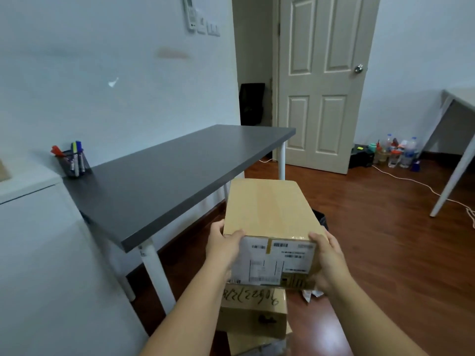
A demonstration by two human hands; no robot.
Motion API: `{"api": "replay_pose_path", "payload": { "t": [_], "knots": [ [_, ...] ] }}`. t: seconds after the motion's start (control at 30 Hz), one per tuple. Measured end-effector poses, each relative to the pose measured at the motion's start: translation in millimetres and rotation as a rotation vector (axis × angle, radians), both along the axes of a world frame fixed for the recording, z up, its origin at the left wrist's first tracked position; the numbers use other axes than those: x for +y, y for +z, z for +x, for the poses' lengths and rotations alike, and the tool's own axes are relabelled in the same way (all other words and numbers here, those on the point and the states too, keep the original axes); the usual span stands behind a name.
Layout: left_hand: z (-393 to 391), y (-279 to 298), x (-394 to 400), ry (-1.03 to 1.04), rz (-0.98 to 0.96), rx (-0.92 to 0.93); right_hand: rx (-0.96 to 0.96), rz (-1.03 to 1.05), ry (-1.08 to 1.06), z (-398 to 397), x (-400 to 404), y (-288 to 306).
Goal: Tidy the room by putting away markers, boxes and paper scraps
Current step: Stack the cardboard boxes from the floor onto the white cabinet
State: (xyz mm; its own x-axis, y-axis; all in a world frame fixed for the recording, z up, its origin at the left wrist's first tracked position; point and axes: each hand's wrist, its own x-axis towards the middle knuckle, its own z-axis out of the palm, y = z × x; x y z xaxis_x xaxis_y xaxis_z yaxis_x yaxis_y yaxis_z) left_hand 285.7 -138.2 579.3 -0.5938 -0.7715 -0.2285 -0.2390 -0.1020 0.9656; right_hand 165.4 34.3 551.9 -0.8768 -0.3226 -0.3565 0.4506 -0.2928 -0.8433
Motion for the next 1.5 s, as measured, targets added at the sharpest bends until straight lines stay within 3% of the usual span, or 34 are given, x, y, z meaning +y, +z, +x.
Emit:
{"api": "replay_pose_path", "payload": {
  "t": [0.37, 0.73, 1.1, 1.37, 1.5],
  "knots": [
    [38, 97, 62, -0.131, -0.116, 0.069, 0.229, -0.083, -0.111, 36, 53, 103],
    [100, 203, 74, 0.001, -0.238, 0.540, 0.575, -0.401, -0.092, 103, 55, 219],
    [311, 328, 9, 0.501, -0.777, 0.708, 0.673, -0.808, 0.402, 248, -82, 319],
    [479, 362, -51, 0.797, -0.886, 0.694, 0.604, -0.922, 0.814, 391, -213, 368],
    [553, 363, -77, 0.932, -0.915, 0.679, 0.668, -0.897, 0.983, 462, -267, 383]
  ]
}}
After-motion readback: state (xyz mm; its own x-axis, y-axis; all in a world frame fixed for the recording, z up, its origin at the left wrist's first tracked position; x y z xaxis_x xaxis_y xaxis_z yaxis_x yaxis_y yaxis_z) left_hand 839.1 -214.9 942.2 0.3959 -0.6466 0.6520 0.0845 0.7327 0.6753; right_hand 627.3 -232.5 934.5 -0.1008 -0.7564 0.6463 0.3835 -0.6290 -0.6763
